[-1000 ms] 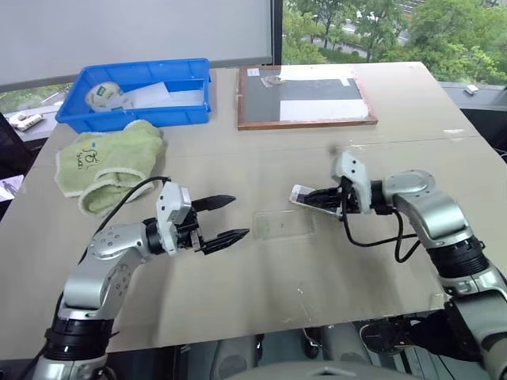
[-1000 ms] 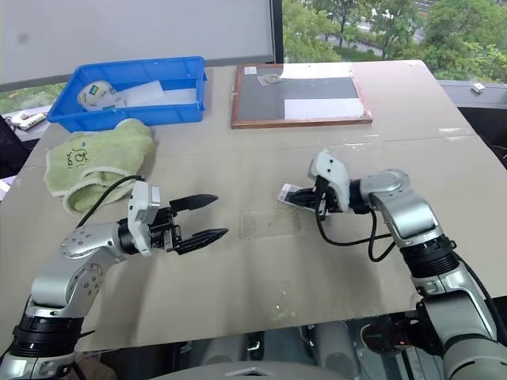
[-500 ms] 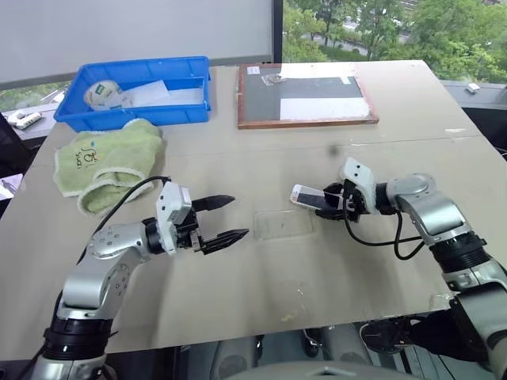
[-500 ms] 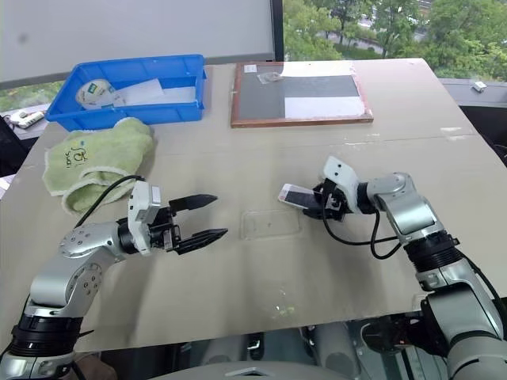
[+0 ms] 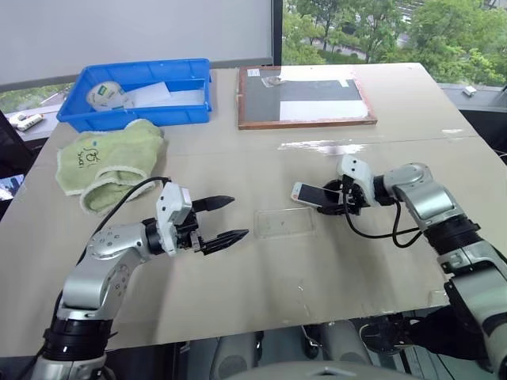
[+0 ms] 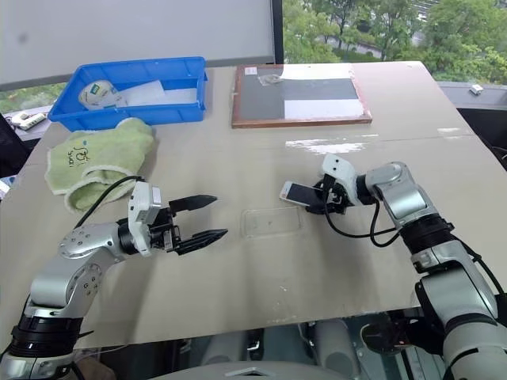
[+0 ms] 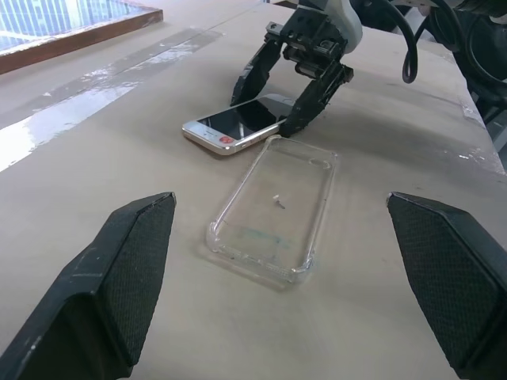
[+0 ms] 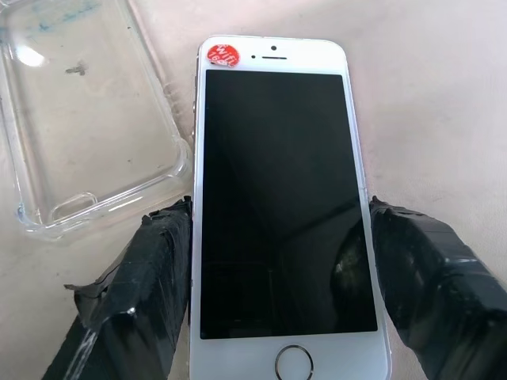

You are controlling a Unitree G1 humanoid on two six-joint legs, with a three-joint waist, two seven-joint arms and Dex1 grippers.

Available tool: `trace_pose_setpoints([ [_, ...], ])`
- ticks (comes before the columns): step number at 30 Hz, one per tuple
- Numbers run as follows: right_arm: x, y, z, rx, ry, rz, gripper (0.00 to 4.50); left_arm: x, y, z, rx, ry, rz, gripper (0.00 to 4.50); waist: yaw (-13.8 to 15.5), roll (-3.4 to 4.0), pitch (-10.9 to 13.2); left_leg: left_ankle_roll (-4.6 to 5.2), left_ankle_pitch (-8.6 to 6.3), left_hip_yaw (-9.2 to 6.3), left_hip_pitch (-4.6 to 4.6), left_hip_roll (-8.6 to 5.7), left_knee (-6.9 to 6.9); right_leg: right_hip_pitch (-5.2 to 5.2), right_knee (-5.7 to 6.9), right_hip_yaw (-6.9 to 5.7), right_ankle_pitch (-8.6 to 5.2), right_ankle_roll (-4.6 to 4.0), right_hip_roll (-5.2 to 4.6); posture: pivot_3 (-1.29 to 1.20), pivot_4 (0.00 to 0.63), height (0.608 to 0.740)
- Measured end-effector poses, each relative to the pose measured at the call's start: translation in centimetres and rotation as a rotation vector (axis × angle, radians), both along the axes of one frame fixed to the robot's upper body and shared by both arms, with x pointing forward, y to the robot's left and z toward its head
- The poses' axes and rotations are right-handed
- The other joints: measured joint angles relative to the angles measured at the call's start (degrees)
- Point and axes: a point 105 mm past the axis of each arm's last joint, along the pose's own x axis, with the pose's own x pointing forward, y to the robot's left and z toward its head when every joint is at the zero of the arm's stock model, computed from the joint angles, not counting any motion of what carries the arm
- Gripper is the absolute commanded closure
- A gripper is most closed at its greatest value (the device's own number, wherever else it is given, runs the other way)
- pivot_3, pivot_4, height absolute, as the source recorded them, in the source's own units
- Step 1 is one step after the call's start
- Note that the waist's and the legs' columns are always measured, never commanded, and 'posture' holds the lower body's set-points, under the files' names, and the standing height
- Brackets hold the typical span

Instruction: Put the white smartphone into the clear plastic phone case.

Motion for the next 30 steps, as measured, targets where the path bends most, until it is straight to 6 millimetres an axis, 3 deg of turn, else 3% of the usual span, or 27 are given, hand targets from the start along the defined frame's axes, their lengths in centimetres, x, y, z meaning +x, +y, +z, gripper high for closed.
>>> trace_pose_setpoints([
  [8, 0.0, -0.1, 0.1, 0.015, -0.030, 0.007, 1.54, -0.1, 0.1, -0.2, 0.000, 0.008, 0.006, 0.04, 0.04, 0.02, 0.01, 0.00, 0.00, 0.01, -0.02, 0.01, 0.00, -0.02, 0.01, 0.00, 0.00, 0.00, -0.02, 0.00, 0.150, 0.740],
  [12, -0.1, 0.1, 1.5, 0.095, -0.044, -0.001, 1.55, -0.1, 0.1, -0.2, 0.000, 0.005, 0.008, 0.04, 0.00, 0.05, 0.04, 0.00, 0.00, 0.00, -0.08, 0.01, 0.00, -0.06, 0.00, 0.00, 0.00, 0.00, -0.03, 0.00, 0.150, 0.740],
  [17, -1.4, 2.0, 4.7, 0.217, -0.076, 0.061, 1.55, -0.1, 0.1, -0.2, 0.000, 0.003, 0.007, 0.04, 0.05, 0.09, 0.06, -0.01, 0.00, -0.10, -0.20, 0.01, -0.05, -0.11, -0.04, -0.11, 0.01, 0.01, -0.02, 0.00, 0.150, 0.740],
  [22, -2.4, 3.3, 4.7, 0.186, -0.106, 0.108, 1.55, 0.0, 0.0, -0.1, 0.001, -0.001, 0.002, 0.04, 0.16, 0.10, 0.07, -0.01, 0.00, -0.13, -0.24, -0.01, -0.05, -0.10, -0.08, -0.15, -0.01, 0.00, -0.04, 0.00, 0.150, 0.740],
  [23, -2.2, 3.3, 4.2, 0.164, -0.102, 0.095, 1.03, 0.0, 0.0, 0.0, 0.001, -0.002, 0.002, 0.04, 0.20, 0.10, 0.07, 0.00, 0.00, -0.13, -0.25, -0.01, -0.03, -0.10, -0.08, -0.15, -0.01, 0.00, -0.05, 0.00, 0.150, 0.740],
  [26, -1.6, 2.4, 3.3, 0.113, -0.102, 0.056, 0.02, 0.0, 0.0, 0.0, 0.004, -0.004, 0.002, 0.04, 0.31, 0.11, 0.08, 0.00, 0.00, -0.12, -0.27, -0.03, -0.01, -0.10, -0.09, -0.13, -0.01, 0.00, -0.08, 0.00, 0.150, 0.740],
  [30, -0.7, -0.3, 1.9, 0.041, -0.080, -0.012, 0.02, 0.1, 0.1, -0.1, 0.013, -0.005, 0.004, 0.04, 0.26, 0.11, 0.08, 0.00, 0.00, -0.11, -0.27, -0.07, -0.02, -0.10, -0.12, -0.13, 0.00, -0.01, -0.07, 0.00, 0.150, 0.740],
])
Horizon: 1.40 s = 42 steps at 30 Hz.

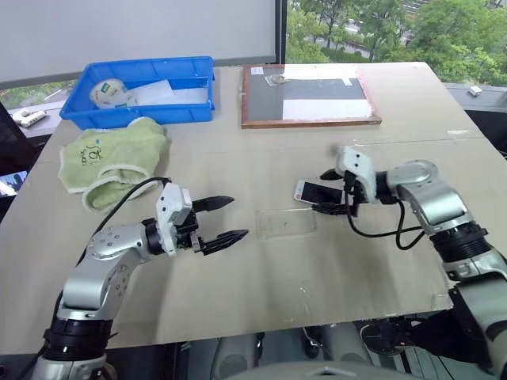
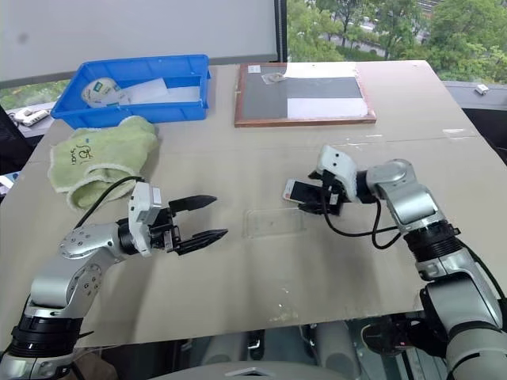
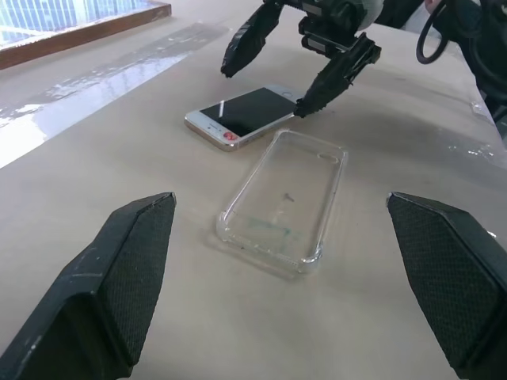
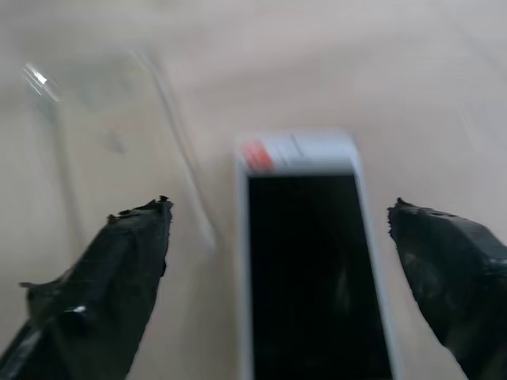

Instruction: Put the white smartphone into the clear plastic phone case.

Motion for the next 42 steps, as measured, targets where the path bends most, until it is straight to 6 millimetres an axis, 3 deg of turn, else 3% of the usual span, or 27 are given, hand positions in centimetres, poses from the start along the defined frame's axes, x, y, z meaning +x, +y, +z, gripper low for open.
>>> trace_pose_setpoints([
  [4, 0.4, -1.3, -1.7, -0.050, 0.028, -0.027, 0.02, 0.0, 0.0, 0.0, 0.002, -0.001, -0.001, 0.04, -0.32, 0.00, 0.00, 0.00, 0.00, 0.01, 0.03, 0.01, -0.02, -0.01, 0.02, 0.01, 0.00, 0.01, 0.10, 0.00, 0.150, 0.740],
  [9, 1.1, -1.3, -2.0, -0.052, 0.008, -0.005, 0.02, 0.0, 0.0, 0.0, 0.002, 0.000, -0.001, 0.04, -0.37, -0.02, -0.01, 0.00, 0.00, 0.00, 0.17, 0.04, 0.00, 0.07, 0.08, 0.03, 0.00, 0.00, 0.17, 0.00, 0.150, 0.740],
  [16, 1.7, 0.4, -3.0, 0.080, 0.034, 0.006, 0.02, 0.0, 0.1, 0.0, 0.006, 0.001, -0.002, 0.04, -1.94, -0.19, -0.12, -0.01, -0.01, 0.15, 0.93, 0.11, -0.07, 0.54, 0.17, 0.25, 0.05, -0.09, 0.23, 0.00, 0.150, 0.740],
  [25, 1.9, 1.7, -4.1, 0.215, -0.014, 0.012, 0.02, 0.0, 0.4, 0.2, 0.016, -0.005, 0.005, 0.04, -3.41, -0.22, -0.14, -0.02, -0.01, 0.16, 1.07, 0.41, -0.09, 0.53, 0.21, 0.46, 0.17, -0.27, 0.46, 0.00, 0.150, 0.740],
  [31, 1.7, 2.1, -4.1, 0.156, -0.101, 0.079, 0.02, -0.1, 0.7, 0.2, 0.017, -0.005, 0.015, 0.04, -3.45, -0.23, -0.16, -0.02, -0.01, 0.33, 1.13, 0.48, -0.19, 0.47, 0.20, 0.59, 0.17, -0.28, 0.52, 0.00, 0.150, 0.740],
  [35, 1.5, 2.4, -4.3, 0.140, -0.095, 0.108, 1.25, -0.1, 0.7, 0.2, 0.017, -0.004, 0.015, 0.04, -3.44, -0.41, -0.29, -0.03, -0.01, 0.49, 1.33, 0.49, -0.39, 0.50, 0.19, 0.76, 0.17, -0.29, 0.51, 0.00, 0.150, 0.740],
  [38, 1.2, 3.0, -4.4, 0.156, -0.071, 0.127, 2.20, -0.1, 0.7, 0.2, 0.017, -0.005, 0.010, 0.04, -3.44, -0.66, -0.48, -0.14, -0.08, 0.67, 2.11, 0.52, -0.77, 0.99, 0.07, 0.98, 0.15, -0.31, 0.36, 0.00, 0.150, 0.740],
  [42, 0.7, 3.4, -4.7, 0.185, -0.034, 0.151, 3.96, -0.1, 0.7, 0.2, 0.017, -0.005, 0.003, 0.04, -3.25, -0.68, -0.55, -0.32, -0.18, 0.65, 2.20, 0.47, -0.86, 0.97, 0.01, 0.92, 0.15, -0.31, 0.18, 0.00, 0.150, 0.740],
])
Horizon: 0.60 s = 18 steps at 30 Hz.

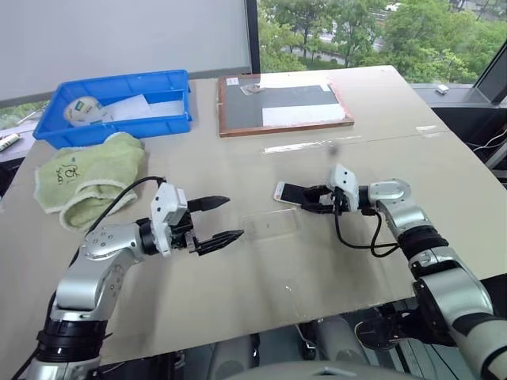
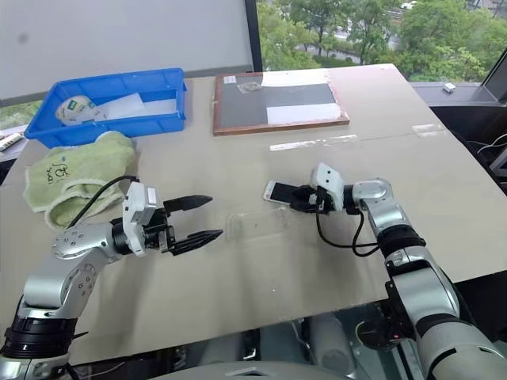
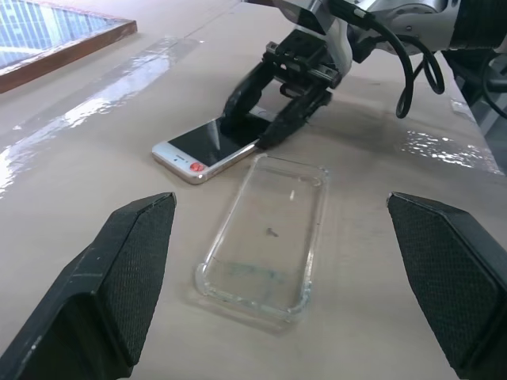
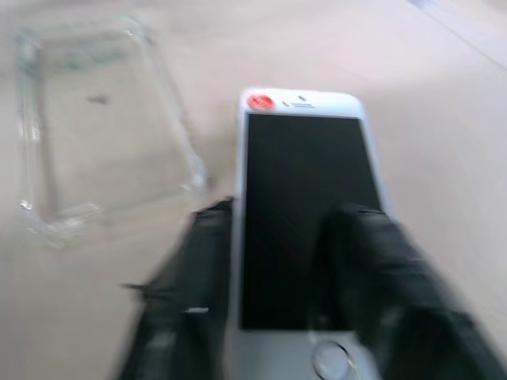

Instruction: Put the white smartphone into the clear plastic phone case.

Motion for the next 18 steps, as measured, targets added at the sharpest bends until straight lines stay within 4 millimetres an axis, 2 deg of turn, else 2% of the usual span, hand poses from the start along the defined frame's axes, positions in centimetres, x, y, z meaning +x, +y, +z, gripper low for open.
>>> trace_pose_setpoints([
  [1, -0.1, 0.0, 0.0, 0.007, 0.006, 0.003, 4.37, 0.0, 0.0, 0.0, 0.000, -0.001, 0.000, 0.04, 0.04, 0.00, -0.01, 0.00, 0.00, 0.00, 0.00, -0.02, 0.00, 0.00, 0.00, -0.01, 0.00, 0.00, -0.05, 0.00, 0.150, 0.740],
  [6, -0.1, -0.2, 0.2, 0.039, 0.021, -0.028, 4.44, 0.1, -0.1, 0.2, -0.002, -0.008, -0.004, 0.04, 0.36, 0.04, 0.02, -0.01, 0.00, 0.02, -0.08, -0.07, 0.00, -0.04, -0.09, -0.03, 0.00, 0.00, -0.33, 0.00, 0.150, 0.740],
  [7, 0.0, -0.2, 0.5, 0.039, 0.012, -0.034, 3.90, 0.1, -0.1, 0.2, -0.002, -0.008, -0.004, 0.04, 0.41, 0.06, 0.03, -0.01, 0.00, 0.02, -0.13, -0.08, 0.00, -0.09, -0.09, -0.03, 0.00, 0.00, -0.36, 0.00, 0.150, 0.740],
  [8, 0.1, -0.3, 0.6, 0.038, 0.011, -0.043, 3.69, 0.1, -0.1, 0.2, -0.002, -0.007, -0.004, 0.04, 0.48, 0.08, 0.04, -0.01, 0.00, 0.03, -0.19, -0.09, 0.00, -0.14, -0.09, -0.04, 0.00, 0.00, -0.37, 0.00, 0.150, 0.740],
  [12, 0.6, -1.0, 1.4, 0.004, -0.011, -0.090, 1.89, 0.1, -0.2, 0.1, -0.005, -0.006, -0.006, 0.04, 1.50, 0.21, 0.13, -0.01, 0.01, 0.12, -0.51, -0.14, -0.17, -0.43, -0.12, -0.06, 0.00, 0.00, -0.41, 0.00, 0.150, 0.740],
  [15, 1.0, -1.4, 2.4, -0.043, -0.034, -0.116, 0.31, 0.1, -0.2, 0.1, -0.006, -0.006, -0.007, 0.04, 1.81, 0.21, 0.12, 0.23, 0.19, 0.16, -1.20, -0.16, -0.23, -1.08, -0.14, -0.07, 0.13, -0.19, -0.22, 0.00, 0.150, 0.740],
  [16, 1.0, -1.4, 2.6, -0.056, -0.038, -0.119, 0.01, 0.1, -0.2, 0.1, -0.006, -0.005, -0.007, 0.04, 1.86, 0.21, 0.13, 0.21, 0.21, 0.16, -1.29, -0.17, -0.23, -1.17, -0.15, -0.09, 0.14, -0.20, -0.17, 0.00, 0.150, 0.740],
  [18, 1.3, -1.3, 3.0, -0.105, -0.033, -0.129, 0.01, 0.1, -0.3, 0.1, -0.007, -0.003, -0.011, 0.04, 1.82, 0.22, 0.14, 0.20, 0.20, 0.25, -1.29, -0.21, -0.24, -1.17, -0.19, -0.09, 0.13, -0.18, -0.14, 0.00, 0.150, 0.740],
])
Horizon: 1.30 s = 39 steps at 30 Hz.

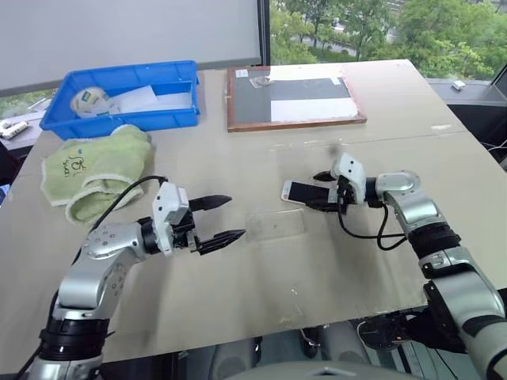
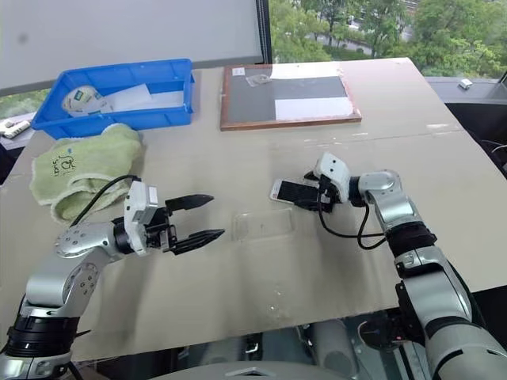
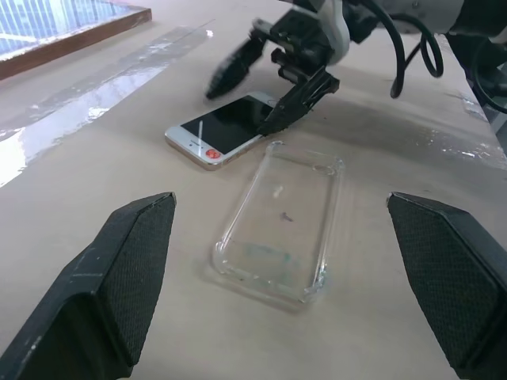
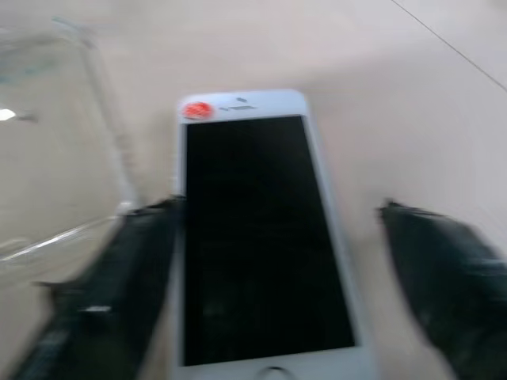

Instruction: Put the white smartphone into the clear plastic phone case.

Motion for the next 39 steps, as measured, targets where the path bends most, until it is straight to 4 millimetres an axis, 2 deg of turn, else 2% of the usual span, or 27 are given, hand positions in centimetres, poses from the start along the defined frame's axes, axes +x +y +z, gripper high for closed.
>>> trace_pose_setpoints([
  [5, 0.2, 0.6, 0.7, -0.113, 0.047, 0.015, 0.01, 0.0, -0.3, -0.1, -0.002, 0.004, -0.010, 0.04, 0.04, 0.00, 0.01, 0.00, -0.01, 0.00, -0.01, -0.10, -0.01, 0.04, -0.12, -0.16, -0.11, 0.20, 0.00, 0.00, 0.150, 0.740],
  [8, -0.3, 0.5, 0.1, -0.164, 0.125, 0.016, 0.01, 0.0, -0.4, -0.3, -0.005, 0.012, -0.012, 0.04, 0.19, 0.01, 0.03, 0.00, -0.01, -0.03, -0.03, -0.10, 0.01, 0.05, -0.13, -0.19, -0.12, 0.21, -0.04, 0.00, 0.150, 0.740],
  [16, -0.9, 0.7, 0.6, -0.396, 0.107, 0.032, 0.01, -0.2, -0.4, -0.5, -0.006, 0.019, -0.005, 0.04, 1.09, 0.04, 0.05, -0.02, -0.02, -0.15, -0.08, -0.11, -0.05, 0.09, -0.27, -0.35, -0.12, 0.20, -0.05, 0.00, 0.150, 0.740],
  [22, -0.3, 1.4, 0.4, -0.511, 0.152, -0.020, 0.01, -0.8, -2.0, 0.4, -0.008, -0.002, -0.009, 0.04, 1.16, -0.21, -0.36, -0.02, -0.02, -0.34, 0.05, -0.08, 0.05, 0.31, -0.44, -0.51, -0.14, 0.23, -0.11, 0.00, 0.150, 0.740],
  [23, -0.2, 1.5, 0.1, -0.521, 0.169, -0.028, 0.52, -0.8, -2.1, 0.4, -0.010, -0.001, -0.007, 0.04, 1.13, -0.22, -0.50, -0.03, -0.03, -0.36, 0.07, -0.08, 0.07, 0.31, -0.44, -0.53, -0.12, 0.20, -0.12, 0.00, 0.150, 0.740],
  [24, -0.2, 1.7, -0.1, -0.528, 0.189, -0.028, 0.75, -0.7, -2.1, 0.5, -0.013, 0.002, -0.003, 0.04, 1.07, -0.20, -0.70, -0.07, -0.05, -0.37, 0.09, -0.07, 0.07, 0.31, -0.44, -0.55, -0.10, 0.18, -0.13, 0.00, 0.150, 0.740],
  [26, -0.3, 1.9, -0.6, -0.535, 0.213, -0.025, 1.57, -0.6, -2.2, 0.5, -0.019, 0.006, 0.004, 0.04, 1.05, -0.11, -1.10, -0.19, -0.12, -0.43, 0.17, -0.04, 0.07, 0.40, -0.43, -0.64, -0.08, 0.13, -0.12, 0.00, 0.150, 0.740],
  [31, -0.1, 1.7, -1.5, -0.547, 0.251, -0.050, 1.65, -0.6, -2.6, 0.6, -0.022, 0.007, -0.005, 0.04, 1.15, -0.17, -1.53, -0.33, -0.20, -0.51, 0.94, 0.02, 0.02, 1.20, -0.56, -0.97, -0.09, 0.13, -0.60, 0.00, 0.150, 0.740],
  [34, -0.1, 1.6, -1.6, -0.535, 0.256, -0.057, 1.65, -0.7, -2.6, 0.6, -0.024, 0.013, -0.005, 0.04, 1.21, -0.16, -1.65, -0.34, -0.21, -0.49, 0.93, 0.01, -0.01, 1.20, -0.59, -1.39, -0.09, 0.13, -1.01, 0.00, 0.150, 0.740],
  [39, 0.1, 1.3, -1.3, -0.427, 0.253, -0.072, 1.65, -0.9, -2.4, 0.2, -0.027, 0.031, 0.002, 0.04, 1.18, -0.11, -1.61, -0.35, -0.21, -0.50, 0.90, 0.03, -0.03, 1.18, -0.61, -1.52, -0.09, 0.13, -1.05, 0.00, 0.150, 0.740],
])
